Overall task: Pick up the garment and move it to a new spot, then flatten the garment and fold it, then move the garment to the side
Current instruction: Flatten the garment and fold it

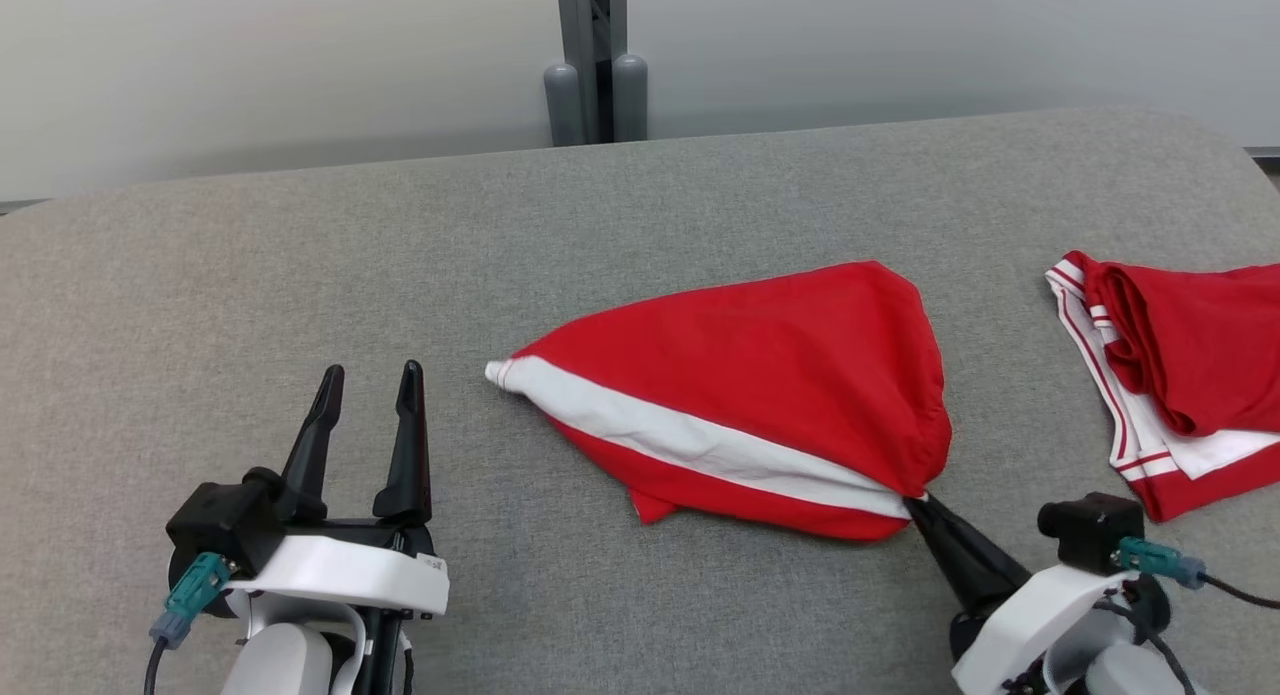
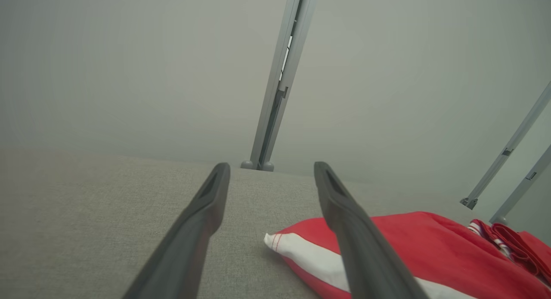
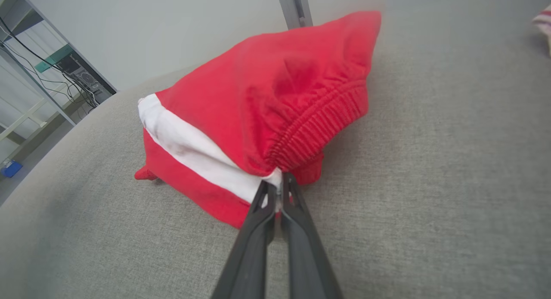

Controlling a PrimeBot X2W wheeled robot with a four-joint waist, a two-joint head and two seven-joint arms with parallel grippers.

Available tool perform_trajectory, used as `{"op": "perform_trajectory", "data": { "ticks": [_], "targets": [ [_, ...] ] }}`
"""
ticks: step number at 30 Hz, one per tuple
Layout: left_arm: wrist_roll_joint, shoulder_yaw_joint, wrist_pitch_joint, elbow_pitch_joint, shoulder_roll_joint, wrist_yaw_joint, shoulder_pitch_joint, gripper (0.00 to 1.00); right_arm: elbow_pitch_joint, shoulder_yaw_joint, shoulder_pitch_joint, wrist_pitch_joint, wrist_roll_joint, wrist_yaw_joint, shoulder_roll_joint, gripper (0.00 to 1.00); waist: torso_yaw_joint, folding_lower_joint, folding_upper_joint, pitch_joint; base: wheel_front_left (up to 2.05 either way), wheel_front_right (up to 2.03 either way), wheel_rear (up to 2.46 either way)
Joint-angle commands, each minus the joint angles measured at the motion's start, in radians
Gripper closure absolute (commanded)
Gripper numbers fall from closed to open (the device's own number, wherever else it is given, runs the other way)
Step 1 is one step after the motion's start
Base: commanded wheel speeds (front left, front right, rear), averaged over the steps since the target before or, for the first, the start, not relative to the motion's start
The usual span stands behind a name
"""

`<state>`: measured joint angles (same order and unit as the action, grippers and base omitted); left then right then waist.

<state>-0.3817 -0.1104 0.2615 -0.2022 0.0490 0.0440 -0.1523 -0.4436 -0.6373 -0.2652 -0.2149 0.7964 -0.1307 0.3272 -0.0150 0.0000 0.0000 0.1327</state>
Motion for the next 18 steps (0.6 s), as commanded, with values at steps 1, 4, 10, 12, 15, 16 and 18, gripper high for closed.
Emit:
{"op": "perform_trajectory", "data": {
  "ticks": [1, 4, 10, 12, 15, 16, 18],
  "targets": [
    [-0.009, 0.004, 0.004, -0.002, 0.003, 0.002, 0.002, 0.00, -0.009, 0.007, -0.016, 0.003, -0.025, 0.000, 0.022, 1.00, -0.010, 0.0000, 0.0000, -0.007, 0.00, 0.00, 0.00],
    [-0.007, -0.007, 0.004, -0.026, 0.003, 0.004, 0.011, 0.00, -0.013, 0.027, -0.020, 0.022, -0.097, 0.000, 0.056, 1.00, -0.024, 0.0000, 0.0000, -0.014, 0.00, 0.00, 0.00],
    [0.003, -0.068, -0.001, -0.148, 0.003, 0.017, 0.001, 0.00, 0.008, 0.080, -0.015, 0.087, -0.166, 0.000, 0.074, 1.00, -0.048, 0.0000, 0.0000, -0.015, 0.00, 0.00, 0.00],
    [0.018, -0.095, -0.011, -0.196, 0.007, 0.026, -0.026, 0.00, 0.021, 0.094, -0.014, 0.104, -0.184, 0.000, 0.068, 1.00, -0.055, 0.0000, 0.0000, -0.008, 0.00, 0.00, 0.00],
    [0.042, -0.129, -0.020, -0.251, 0.017, 0.039, -0.057, 0.00, 0.040, 0.112, -0.010, 0.125, -0.203, 0.000, 0.060, 1.00, -0.061, 0.0000, 0.0000, 0.006, 0.00, 0.00, 0.00],
    [0.051, -0.140, -0.020, -0.266, 0.022, 0.042, -0.069, 0.00, 0.048, 0.117, -0.008, 0.130, -0.208, 0.000, 0.058, 1.00, -0.063, 0.0000, 0.0000, 0.010, 0.00, 0.00, 0.00],
    [0.071, -0.161, -0.021, -0.292, 0.028, 0.046, -0.097, 0.00, 0.063, 0.130, -0.005, 0.141, -0.219, 0.000, 0.054, 1.00, -0.066, 0.0000, 0.0000, 0.021, 0.00, 0.00, 0.00]
  ]
}}
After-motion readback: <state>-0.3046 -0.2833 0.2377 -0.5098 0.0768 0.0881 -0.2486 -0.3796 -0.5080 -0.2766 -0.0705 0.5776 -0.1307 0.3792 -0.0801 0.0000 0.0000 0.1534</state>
